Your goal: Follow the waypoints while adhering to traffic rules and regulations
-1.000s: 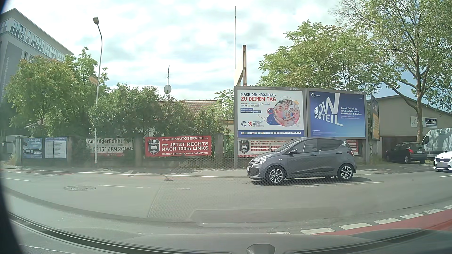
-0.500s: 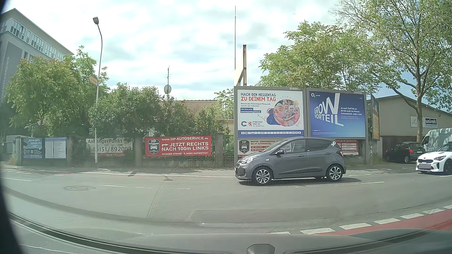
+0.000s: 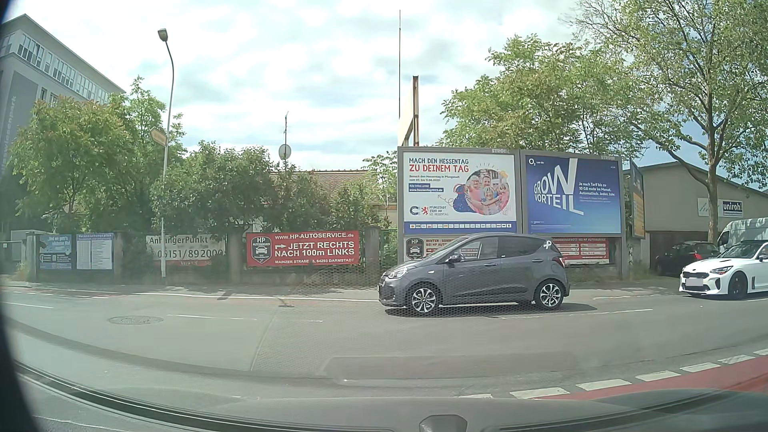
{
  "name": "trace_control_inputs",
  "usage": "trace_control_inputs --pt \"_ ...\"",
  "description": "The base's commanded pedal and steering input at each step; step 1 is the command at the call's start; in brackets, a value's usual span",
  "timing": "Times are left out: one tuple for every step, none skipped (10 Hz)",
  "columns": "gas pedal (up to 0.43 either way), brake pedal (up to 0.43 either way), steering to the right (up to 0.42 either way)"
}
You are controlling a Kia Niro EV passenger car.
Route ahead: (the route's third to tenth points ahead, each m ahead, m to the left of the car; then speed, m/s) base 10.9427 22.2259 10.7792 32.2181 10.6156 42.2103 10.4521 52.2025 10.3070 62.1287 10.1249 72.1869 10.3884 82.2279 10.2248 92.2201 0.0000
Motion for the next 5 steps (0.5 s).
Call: trace_control_inputs --pt "0.0 0.171 -0.211" --pt "0.0 0.171 -0.21" --pt "0.0 0.177 -0.21" --pt "0.0 0.171 -0.21" --pt "0.0 0.171 -0.21"
